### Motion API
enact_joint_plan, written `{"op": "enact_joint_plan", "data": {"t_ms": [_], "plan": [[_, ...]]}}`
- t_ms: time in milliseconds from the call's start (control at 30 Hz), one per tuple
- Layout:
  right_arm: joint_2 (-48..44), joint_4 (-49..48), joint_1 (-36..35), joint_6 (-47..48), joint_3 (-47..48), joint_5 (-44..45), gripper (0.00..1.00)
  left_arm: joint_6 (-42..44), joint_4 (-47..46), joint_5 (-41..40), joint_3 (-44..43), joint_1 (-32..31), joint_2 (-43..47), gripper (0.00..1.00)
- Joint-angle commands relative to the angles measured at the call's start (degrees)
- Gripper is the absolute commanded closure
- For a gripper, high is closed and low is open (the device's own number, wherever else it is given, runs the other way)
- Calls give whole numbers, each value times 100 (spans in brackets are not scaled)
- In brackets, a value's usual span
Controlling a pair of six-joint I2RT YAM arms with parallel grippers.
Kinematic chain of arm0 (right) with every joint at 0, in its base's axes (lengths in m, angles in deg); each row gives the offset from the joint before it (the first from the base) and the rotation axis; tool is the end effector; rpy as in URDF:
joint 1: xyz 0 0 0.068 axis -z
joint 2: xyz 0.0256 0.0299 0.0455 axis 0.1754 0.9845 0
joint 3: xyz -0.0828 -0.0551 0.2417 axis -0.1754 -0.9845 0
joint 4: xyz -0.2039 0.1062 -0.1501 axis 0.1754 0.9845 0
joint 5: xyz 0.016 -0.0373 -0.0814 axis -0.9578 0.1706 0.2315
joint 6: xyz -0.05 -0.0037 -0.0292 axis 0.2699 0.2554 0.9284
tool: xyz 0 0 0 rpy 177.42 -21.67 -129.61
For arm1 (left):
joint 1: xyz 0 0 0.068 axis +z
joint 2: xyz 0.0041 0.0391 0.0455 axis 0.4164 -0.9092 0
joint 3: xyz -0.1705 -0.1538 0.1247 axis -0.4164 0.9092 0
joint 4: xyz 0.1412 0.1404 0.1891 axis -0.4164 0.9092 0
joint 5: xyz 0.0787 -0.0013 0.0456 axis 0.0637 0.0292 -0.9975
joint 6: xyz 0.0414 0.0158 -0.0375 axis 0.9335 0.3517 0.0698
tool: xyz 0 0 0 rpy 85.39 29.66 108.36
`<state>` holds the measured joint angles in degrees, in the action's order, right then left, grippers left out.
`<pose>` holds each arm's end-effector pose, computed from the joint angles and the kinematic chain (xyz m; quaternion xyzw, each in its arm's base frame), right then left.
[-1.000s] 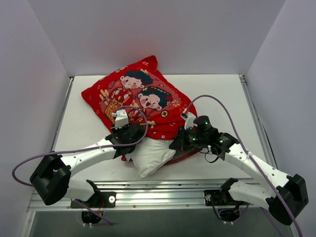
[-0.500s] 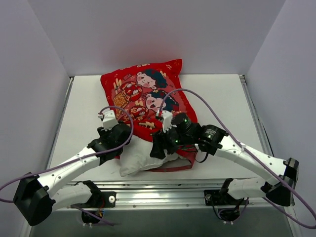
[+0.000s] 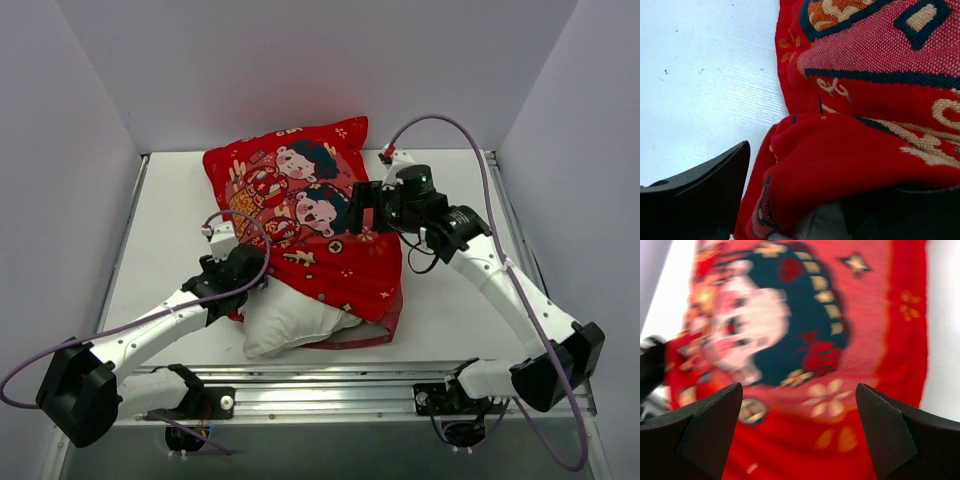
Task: Remove the pillowcase from the pillow
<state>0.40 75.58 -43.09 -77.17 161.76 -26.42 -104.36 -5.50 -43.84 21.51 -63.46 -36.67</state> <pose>0.2609 0.1772 0.3930 -0.1425 0.7931 0.3161 0.5007 0.2098 -0.1349 0.2057 -0.1627 0.8727 0.0183 0.4600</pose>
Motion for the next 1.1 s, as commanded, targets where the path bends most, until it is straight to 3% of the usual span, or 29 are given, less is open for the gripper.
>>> {"op": "enact_joint_plan", "data": {"t_ms": [0, 200, 367, 600, 700, 967, 1067], "plan": [[323, -498, 425, -72, -532, -290, 9, 289, -467, 419, -183, 106, -223, 24], [526, -1140, 460, -248, -1245, -581, 12, 929, -1240, 534, -358, 333, -389, 21], [482, -1897, 382, -740, -1869, -1126, 20, 1133, -1839, 1304, -815, 896, -855, 13], [306, -2205, -470, -1188, -2090, -829, 23, 1405, -1857, 2019, -1536, 1178, -1313, 3], [157, -2415, -778, -1461, -2282, -661, 24, 1380, -1699, 1984, -1668, 1274, -1156, 6], [-10, -2785, -823, -1857, -2441, -46, 25, 1046, 198, 1764, -2318, 1731, -496, 6], [147, -2961, -823, -1866, -2310, -63, 25, 896, 612, 2069, -2319, 2065, -232, 6]]}}
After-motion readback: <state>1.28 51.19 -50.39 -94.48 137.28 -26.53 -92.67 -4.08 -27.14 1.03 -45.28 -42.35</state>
